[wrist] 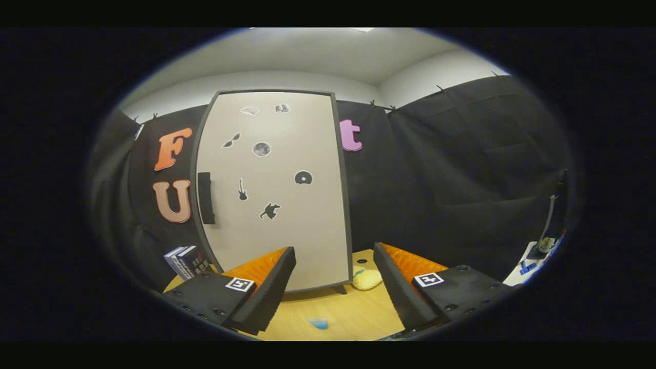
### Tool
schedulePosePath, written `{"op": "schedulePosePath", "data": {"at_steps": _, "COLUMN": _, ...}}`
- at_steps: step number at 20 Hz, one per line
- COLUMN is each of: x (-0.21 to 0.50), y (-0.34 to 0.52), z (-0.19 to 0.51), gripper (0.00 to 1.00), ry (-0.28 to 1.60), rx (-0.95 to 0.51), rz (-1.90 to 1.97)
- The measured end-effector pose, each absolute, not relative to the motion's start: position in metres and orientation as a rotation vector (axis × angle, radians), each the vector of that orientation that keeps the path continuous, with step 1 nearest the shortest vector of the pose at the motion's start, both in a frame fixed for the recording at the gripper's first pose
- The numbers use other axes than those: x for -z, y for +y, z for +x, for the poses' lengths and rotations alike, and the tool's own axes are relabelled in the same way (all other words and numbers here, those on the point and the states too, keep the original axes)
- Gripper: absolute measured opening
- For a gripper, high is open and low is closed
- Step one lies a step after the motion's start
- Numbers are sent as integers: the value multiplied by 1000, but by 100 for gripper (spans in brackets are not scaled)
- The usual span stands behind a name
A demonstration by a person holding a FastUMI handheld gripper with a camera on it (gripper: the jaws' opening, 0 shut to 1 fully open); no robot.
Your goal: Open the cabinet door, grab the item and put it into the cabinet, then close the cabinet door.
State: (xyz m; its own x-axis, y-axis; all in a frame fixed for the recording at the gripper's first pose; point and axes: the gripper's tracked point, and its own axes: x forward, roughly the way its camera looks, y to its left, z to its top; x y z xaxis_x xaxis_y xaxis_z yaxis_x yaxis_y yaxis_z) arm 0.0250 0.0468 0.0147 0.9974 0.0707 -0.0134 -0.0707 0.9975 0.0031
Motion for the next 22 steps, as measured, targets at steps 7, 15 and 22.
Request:
{"op": "schedulePosePath", "data": {"at_steps": 7, "x": -38, "y": 163, "z": 50, "gripper": 98, "ry": 44, "rx": -261, "rz": -37}}
{"op": "schedulePosePath", "data": {"at_steps": 15, "x": -43, "y": 278, "z": 86, "gripper": 98, "ry": 106, "rx": -421, "rz": -48}}
{"op": "schedulePosePath", "data": {"at_steps": 22, "x": -40, "y": 316, "z": 137, "gripper": 99, "ry": 139, "rx": -422, "rz": -70}}
